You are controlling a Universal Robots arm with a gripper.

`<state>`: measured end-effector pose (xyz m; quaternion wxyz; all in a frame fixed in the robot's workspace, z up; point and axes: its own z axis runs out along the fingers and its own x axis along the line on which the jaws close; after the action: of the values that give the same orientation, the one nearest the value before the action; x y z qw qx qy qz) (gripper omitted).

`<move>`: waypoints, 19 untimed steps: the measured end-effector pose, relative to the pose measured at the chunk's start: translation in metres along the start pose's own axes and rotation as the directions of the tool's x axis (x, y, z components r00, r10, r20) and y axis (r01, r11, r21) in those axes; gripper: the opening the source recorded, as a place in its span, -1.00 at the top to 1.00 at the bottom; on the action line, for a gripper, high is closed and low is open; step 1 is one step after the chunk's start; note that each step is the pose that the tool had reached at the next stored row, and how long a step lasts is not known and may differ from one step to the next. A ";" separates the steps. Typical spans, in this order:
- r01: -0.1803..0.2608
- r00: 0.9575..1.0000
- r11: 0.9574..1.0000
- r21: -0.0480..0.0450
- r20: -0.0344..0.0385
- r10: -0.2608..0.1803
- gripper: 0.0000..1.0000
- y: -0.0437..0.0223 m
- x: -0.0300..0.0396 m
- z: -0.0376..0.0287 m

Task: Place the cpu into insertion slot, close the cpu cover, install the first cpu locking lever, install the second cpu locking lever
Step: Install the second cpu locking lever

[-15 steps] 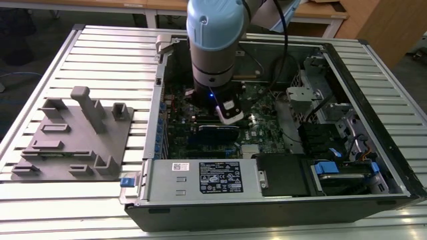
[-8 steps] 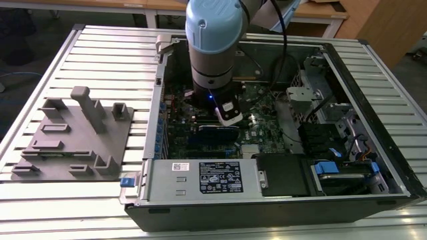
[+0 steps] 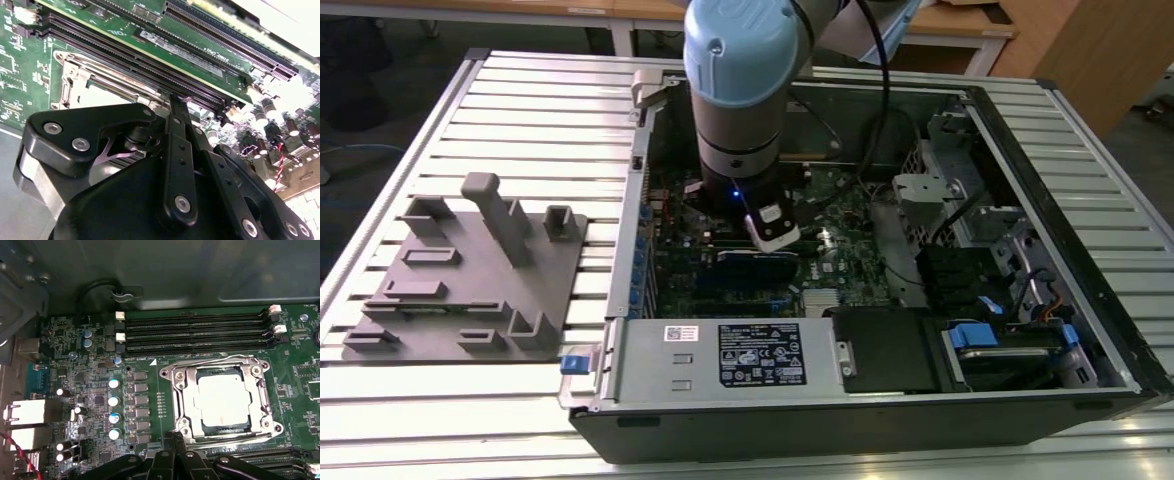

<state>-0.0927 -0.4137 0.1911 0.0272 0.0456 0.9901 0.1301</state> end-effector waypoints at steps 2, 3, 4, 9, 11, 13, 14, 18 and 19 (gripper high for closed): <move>0.000 1.000 1.000 0.000 0.000 0.000 0.80 0.0000 0.0012 -0.0001; 0.000 1.000 1.000 0.000 0.000 0.000 0.80 0.0001 0.0016 -0.0001; 0.000 1.000 1.000 0.000 0.000 0.000 0.80 0.0004 0.0020 0.0000; 0.000 1.000 1.000 0.003 0.000 0.000 0.80 0.0026 0.0024 0.0005; 0.000 1.000 1.000 0.005 0.000 0.000 0.80 0.0034 0.0025 0.0008; 0.000 1.000 1.000 0.006 0.001 0.000 0.80 0.0043 0.0026 0.0011; 0.001 1.000 1.000 0.007 0.001 -0.001 0.80 0.0047 0.0026 0.0011; 0.001 1.000 1.000 0.011 0.001 -0.001 0.80 0.0057 0.0027 0.0007; 0.001 1.000 1.000 0.011 0.001 -0.001 0.80 0.0061 0.0027 -0.0002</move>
<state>-0.0949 -0.4076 0.1928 0.0273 0.0454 0.9908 0.1244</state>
